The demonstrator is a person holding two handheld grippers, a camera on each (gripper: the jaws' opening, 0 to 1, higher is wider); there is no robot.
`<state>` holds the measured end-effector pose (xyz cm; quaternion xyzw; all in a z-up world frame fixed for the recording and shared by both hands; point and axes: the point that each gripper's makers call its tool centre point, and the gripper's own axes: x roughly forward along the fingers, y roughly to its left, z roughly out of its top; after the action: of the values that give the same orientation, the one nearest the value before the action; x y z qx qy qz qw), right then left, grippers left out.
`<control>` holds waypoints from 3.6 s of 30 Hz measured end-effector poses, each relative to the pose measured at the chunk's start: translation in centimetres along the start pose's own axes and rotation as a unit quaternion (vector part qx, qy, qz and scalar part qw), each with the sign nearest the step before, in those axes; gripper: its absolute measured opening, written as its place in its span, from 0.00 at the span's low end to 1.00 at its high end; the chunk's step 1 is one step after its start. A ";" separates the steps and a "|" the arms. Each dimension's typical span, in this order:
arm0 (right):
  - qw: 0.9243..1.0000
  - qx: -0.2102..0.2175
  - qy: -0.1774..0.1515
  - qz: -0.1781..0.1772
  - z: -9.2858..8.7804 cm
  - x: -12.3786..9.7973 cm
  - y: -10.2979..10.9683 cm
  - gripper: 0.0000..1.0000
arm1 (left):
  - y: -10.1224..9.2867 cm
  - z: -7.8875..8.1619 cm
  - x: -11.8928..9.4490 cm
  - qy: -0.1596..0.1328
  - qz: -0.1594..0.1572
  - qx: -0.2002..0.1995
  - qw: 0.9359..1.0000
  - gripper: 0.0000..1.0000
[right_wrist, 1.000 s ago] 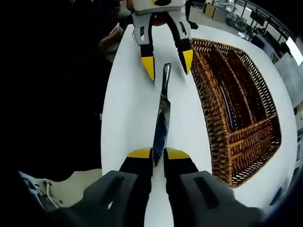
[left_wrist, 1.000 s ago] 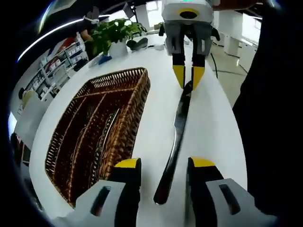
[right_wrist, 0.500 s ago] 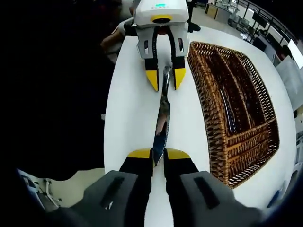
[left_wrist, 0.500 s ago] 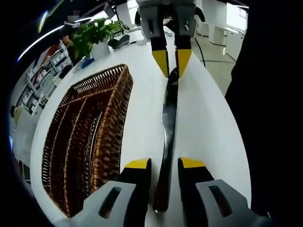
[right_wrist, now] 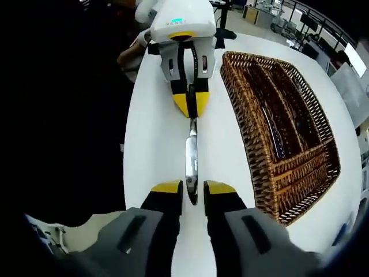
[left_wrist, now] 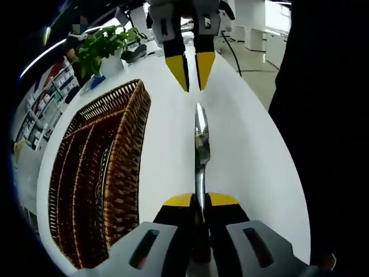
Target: Arrange the knives, forks, and spoons in their matching storage slots by inserting each utensil handle-first until every utensil is classified and aligned in the correct compartment
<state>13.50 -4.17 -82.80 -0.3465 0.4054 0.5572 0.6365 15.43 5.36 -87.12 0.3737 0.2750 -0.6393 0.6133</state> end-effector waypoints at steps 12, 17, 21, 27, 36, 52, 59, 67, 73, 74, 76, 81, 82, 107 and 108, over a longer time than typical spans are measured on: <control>1.000 0.010 -0.003 0.011 -0.6 1.7 0.6 0.31 | -0.9 0.0 -0.4 0.012 -0.012 -0.042 0.999 0.02; 1.000 0.016 0.002 0.025 -1.2 2.9 1.5 0.31 | -0.2 1.0 -0.9 0.003 -0.004 -0.046 0.999 0.00; 1.000 0.017 0.004 0.024 -1.3 3.3 1.6 0.31 | 0.0 0.3 -0.8 0.008 0.014 -0.042 0.999 0.00; 0.998 0.042 -0.014 -0.040 -1.1 3.5 -1.5 0.28 | 1.1 0.5 -1.5 -0.017 0.031 -0.065 0.997 0.15; 0.999 0.049 -0.007 -0.017 -1.1 4.4 -1.9 0.25 | 2.4 0.5 -2.2 -0.025 0.052 -0.070 0.996 0.41; 0.999 0.004 0.043 -0.018 -1.4 4.8 -1.0 0.09 | 2.5 0.1 -2.2 -0.017 0.047 -0.067 0.997 0.39; 0.998 0.003 0.061 -0.004 -0.9 3.8 -0.1 0.09 | 2.3 -0.1 -1.4 -0.010 0.037 -0.061 0.997 0.36; 0.998 0.008 0.066 0.000 0.1 2.6 -0.2 0.09 | 1.8 0.3 -0.4 -0.010 0.020 -0.045 0.999 0.31; 0.997 0.000 0.075 0.002 -0.1 2.0 -0.3 0.09 | 1.6 0.5 0.5 -0.007 0.011 -0.023 1.000 0.26; 0.997 -0.001 0.075 0.002 -0.2 1.9 -0.3 0.09 | 1.5 0.5 0.6 -0.006 0.008 -0.020 1.000 0.24; 0.997 -0.003 0.076 0.003 -0.4 1.8 -0.2 0.09 | 1.5 1.0 0.8 -0.011 0.008 -0.018 1.000 0.22; 0.997 -0.004 0.083 0.006 -0.7 1.6 0.0 0.09 | 1.0 1.6 1.4 -0.006 0.000 0.015 1.000 0.12; 0.996 -0.006 0.084 0.006 -0.7 1.6 0.0 0.09 | 1.1 1.9 1.5 -0.008 0.002 0.029 1.000 0.09; 1.000 -0.016 0.011 0.009 1.9 2.6 0.2 0.26 | -0.4 3.0 -0.3 -0.019 -0.039 -0.027 0.999 0.06; 1.000 -0.018 0.006 0.011 2.2 2.7 0.3 0.26 | -0.4 3.2 -0.4 -0.021 -0.039 -0.030 0.999 0.06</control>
<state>13.63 -1.05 -84.25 -0.3571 0.4029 0.5690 0.6216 14.57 3.04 -85.05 0.3300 0.2956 -0.6620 0.6045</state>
